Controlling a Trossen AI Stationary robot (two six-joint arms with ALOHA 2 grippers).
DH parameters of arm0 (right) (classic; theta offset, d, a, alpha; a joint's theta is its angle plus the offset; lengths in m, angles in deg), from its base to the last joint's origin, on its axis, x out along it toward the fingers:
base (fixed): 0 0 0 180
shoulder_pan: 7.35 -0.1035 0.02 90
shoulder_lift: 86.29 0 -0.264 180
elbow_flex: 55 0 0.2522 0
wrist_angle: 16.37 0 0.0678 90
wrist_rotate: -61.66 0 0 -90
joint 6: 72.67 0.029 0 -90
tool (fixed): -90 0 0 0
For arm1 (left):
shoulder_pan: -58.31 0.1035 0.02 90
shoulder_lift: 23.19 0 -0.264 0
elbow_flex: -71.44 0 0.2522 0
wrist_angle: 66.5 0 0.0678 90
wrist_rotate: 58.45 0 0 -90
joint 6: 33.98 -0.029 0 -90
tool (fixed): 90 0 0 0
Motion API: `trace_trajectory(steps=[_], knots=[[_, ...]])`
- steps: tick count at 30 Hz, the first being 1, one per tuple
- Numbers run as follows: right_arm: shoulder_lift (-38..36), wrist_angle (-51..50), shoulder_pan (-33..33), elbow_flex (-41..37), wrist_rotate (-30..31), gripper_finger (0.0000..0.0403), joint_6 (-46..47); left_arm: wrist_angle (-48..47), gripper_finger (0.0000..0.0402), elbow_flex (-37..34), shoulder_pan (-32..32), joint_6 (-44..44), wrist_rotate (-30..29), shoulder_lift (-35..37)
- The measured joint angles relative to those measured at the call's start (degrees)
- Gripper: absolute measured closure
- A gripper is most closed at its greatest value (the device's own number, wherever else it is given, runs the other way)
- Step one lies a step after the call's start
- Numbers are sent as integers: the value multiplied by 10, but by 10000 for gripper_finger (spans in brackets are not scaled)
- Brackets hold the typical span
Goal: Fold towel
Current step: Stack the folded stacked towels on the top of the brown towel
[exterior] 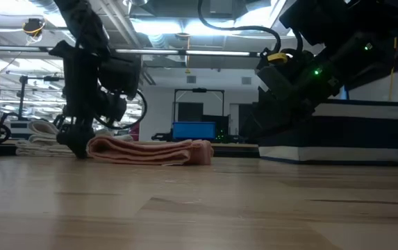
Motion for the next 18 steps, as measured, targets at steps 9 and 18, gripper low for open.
trace_trajectory(steps=[9,18], knots=[[0,1,0,0,1,182,0,0,4,0,54,-27,-2,1],[0,1,0,0,1,182,0,8,4,2,73,-67,58,3]])
